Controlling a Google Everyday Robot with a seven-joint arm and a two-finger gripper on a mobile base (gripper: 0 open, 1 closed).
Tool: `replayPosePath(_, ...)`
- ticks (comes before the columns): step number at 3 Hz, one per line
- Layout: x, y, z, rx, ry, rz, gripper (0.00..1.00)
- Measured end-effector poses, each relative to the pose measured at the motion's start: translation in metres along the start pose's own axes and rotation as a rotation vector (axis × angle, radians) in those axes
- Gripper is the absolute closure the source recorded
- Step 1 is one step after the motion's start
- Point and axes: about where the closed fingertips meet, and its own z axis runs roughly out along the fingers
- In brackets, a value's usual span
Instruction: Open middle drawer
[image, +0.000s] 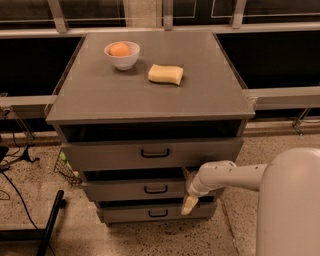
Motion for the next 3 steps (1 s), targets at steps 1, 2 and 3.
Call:
replayPosePath(1,0.0047,0.0033,0.0068,-0.025,0.01,0.013,0.0)
replayPosePath(2,0.0055,0.0054,0.0059,-0.037,0.015,0.019,0.0)
replayPosePath(3,0.0062,0.0102,0.0042,-0.061,0.019,0.029,0.0)
